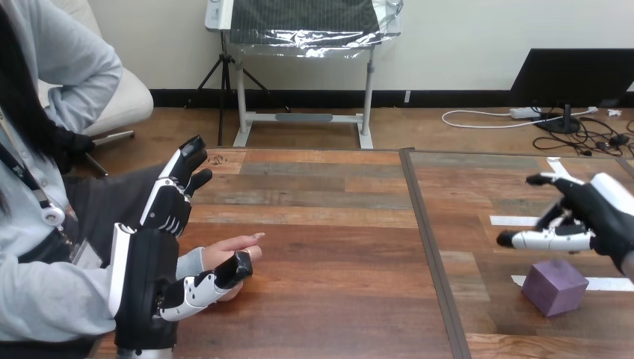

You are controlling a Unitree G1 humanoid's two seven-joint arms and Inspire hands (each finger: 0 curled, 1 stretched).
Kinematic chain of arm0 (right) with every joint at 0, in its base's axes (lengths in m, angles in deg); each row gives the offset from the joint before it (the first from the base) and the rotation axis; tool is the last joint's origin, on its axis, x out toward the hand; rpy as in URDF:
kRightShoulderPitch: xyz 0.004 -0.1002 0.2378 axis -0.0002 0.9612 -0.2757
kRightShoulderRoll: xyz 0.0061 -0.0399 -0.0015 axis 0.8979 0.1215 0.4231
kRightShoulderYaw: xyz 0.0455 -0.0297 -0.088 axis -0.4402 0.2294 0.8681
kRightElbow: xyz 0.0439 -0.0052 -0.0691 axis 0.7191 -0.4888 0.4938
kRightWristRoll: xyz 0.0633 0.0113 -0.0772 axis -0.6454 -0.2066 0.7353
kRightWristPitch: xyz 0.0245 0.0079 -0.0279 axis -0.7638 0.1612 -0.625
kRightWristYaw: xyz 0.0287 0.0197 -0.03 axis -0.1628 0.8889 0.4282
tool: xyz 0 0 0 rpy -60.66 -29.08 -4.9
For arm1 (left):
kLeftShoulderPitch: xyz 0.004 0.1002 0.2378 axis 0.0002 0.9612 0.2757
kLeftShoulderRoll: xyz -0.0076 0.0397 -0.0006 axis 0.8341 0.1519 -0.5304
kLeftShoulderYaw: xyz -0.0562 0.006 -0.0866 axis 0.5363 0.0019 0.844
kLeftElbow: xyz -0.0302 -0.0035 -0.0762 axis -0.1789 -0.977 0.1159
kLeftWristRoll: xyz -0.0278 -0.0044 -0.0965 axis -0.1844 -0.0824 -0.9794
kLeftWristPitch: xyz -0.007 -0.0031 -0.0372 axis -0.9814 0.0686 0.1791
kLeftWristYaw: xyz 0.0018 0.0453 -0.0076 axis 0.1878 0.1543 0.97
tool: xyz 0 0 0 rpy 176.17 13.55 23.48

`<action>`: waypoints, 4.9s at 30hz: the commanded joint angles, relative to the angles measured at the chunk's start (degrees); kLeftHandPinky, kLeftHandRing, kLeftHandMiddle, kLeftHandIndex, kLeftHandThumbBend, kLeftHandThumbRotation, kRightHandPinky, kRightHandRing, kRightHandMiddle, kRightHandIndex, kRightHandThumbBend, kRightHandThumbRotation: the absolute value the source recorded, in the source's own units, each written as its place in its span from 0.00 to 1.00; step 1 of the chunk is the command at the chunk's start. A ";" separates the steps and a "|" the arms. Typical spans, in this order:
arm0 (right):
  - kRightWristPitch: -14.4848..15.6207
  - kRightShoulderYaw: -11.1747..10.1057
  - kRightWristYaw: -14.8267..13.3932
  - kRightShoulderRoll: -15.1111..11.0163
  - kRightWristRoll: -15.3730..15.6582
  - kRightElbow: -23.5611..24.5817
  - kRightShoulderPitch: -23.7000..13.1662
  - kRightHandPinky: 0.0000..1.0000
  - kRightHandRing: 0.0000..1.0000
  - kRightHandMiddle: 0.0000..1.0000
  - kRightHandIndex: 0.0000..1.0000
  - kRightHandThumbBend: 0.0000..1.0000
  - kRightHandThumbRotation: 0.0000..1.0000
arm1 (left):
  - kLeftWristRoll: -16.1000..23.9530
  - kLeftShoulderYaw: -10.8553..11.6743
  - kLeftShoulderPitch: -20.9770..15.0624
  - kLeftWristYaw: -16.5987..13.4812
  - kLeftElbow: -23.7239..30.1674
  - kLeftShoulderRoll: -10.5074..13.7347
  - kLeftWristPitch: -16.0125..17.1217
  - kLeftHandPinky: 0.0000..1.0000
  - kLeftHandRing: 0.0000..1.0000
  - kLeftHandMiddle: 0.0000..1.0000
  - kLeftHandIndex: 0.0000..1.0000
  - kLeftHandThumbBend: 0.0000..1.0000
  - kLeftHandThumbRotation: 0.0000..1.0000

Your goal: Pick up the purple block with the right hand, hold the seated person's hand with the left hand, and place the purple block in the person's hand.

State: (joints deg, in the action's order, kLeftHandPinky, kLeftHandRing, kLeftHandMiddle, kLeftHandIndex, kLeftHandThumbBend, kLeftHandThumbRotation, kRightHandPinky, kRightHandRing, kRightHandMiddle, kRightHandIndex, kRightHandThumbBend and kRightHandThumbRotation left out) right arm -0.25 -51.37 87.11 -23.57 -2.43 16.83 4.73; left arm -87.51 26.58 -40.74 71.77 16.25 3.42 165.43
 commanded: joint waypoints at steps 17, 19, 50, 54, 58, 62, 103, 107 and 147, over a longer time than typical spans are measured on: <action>-1.07 -5.44 1.36 -4.57 -3.85 6.88 0.31 0.70 0.76 0.82 0.87 1.00 0.40 | -1.33 -0.44 -3.26 0.59 0.63 -0.05 0.34 0.87 0.92 0.93 0.89 1.00 0.61; -1.06 -5.77 1.61 -4.70 -4.02 7.09 0.49 0.72 0.77 0.82 0.87 1.00 0.40 | -1.37 -0.40 -3.33 0.68 0.51 -0.06 0.41 0.87 0.92 0.93 0.89 1.00 0.61; -6.53 -7.34 1.29 -4.66 -6.41 5.56 1.23 0.65 0.75 0.83 0.89 1.00 0.42 | -1.29 0.13 -3.90 1.06 -0.27 -0.55 0.47 0.87 0.91 0.92 0.89 1.00 0.62; -7.93 -7.45 1.18 -4.25 -6.98 4.97 1.05 0.72 0.82 0.87 0.91 1.00 0.44 | -1.42 0.06 -3.87 1.16 -0.17 -0.47 0.42 0.87 0.91 0.92 0.89 1.00 0.62; -8.36 -7.42 2.01 -3.91 -7.98 4.36 0.69 0.82 0.91 0.93 0.94 1.00 0.45 | -1.98 -0.21 -3.75 1.47 -0.07 -0.42 0.24 0.87 0.92 0.92 0.89 1.00 0.61; -9.02 -7.21 2.76 -3.76 -8.84 3.87 0.43 0.87 0.96 0.97 0.97 1.00 0.48 | -2.26 -0.29 -3.62 1.73 0.13 -0.32 0.04 0.87 0.92 0.92 0.89 1.00 0.61; -20.79 0.39 -3.04 -4.24 0.93 -15.78 -8.06 1.00 1.00 1.00 1.00 1.00 0.49 | -2.59 -0.04 -3.03 2.06 0.98 -0.01 -0.04 0.87 0.92 0.93 0.89 1.00 0.59; -20.86 1.34 -3.91 -4.30 2.33 -17.37 -8.51 0.99 1.00 1.00 1.00 1.00 0.49 | -2.04 0.27 -3.07 1.87 0.77 0.00 0.27 0.88 0.92 0.93 0.89 1.00 0.60; -15.08 7.67 -7.30 -1.79 6.73 -25.12 -9.92 0.95 1.00 1.00 1.00 1.00 0.43 | -2.78 -0.28 -2.51 2.25 1.49 -0.01 0.25 0.88 0.93 0.93 0.89 1.00 0.59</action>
State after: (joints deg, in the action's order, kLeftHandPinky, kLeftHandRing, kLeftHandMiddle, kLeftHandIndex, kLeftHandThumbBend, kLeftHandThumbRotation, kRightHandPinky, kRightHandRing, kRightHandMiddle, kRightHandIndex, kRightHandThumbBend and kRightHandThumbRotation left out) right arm -15.77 -44.03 81.02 -26.90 4.29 -8.24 -0.34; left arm -89.42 26.51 -40.76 73.71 16.16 3.25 165.34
